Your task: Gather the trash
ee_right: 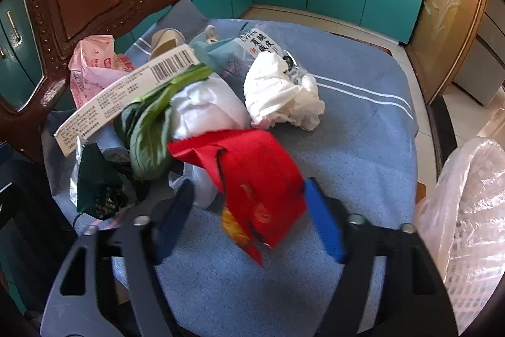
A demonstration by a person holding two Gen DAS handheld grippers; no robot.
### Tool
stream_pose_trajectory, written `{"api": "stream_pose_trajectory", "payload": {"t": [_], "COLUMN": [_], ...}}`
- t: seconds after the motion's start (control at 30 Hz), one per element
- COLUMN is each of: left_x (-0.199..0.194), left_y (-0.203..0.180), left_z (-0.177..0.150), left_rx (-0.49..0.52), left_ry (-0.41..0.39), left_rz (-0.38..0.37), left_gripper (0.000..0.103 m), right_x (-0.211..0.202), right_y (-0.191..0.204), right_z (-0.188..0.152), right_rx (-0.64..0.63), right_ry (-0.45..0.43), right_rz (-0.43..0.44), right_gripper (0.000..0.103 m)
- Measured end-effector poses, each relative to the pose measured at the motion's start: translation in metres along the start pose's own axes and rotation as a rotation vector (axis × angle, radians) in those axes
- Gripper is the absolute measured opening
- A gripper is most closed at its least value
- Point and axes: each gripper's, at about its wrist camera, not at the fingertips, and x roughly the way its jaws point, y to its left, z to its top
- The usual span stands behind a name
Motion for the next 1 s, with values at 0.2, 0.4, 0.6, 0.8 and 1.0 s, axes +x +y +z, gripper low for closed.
{"api": "stream_pose_trajectory", "payload": {"t": [0.2,0.4,0.6,0.8,1.0], "left_x": [0.001,0.002,0.003,0.003,0.005], "left_y": [0.003,0.01,0.015,0.016,0.014], "left_z": [-0.003,-0.006,-0.007,-0.008,-0.01], "left_rx": [-0.003,-0.01,-0.012,-0.011,-0.006], "left_ry": [0.003,0.002,0.005,0.009,0.02], "left_rz": [-0.022,-0.042,-0.063,-0.08,-0.081], "left_gripper": [0.1,0.1,0.1,0.1,0.1], "right_x": [-0.005,-0.011,-0.025,-0.038,-0.046], "right_y": [-0.007,-0.011,-0.006,-0.001,-0.001], "right_z": [-0.005,-0.005,-0.002,-0.001,0.0], "right_rx": [0.024,0.058,0.045,0.027,0.027], "right_ry": [0.003,0.008,-0.005,-0.02,-0.029], "right_rz": [-0.046,-0.071,-0.107,-0.132,-0.128], "right_gripper": [0.04,0.034,0.032,0.032,0.032]}}
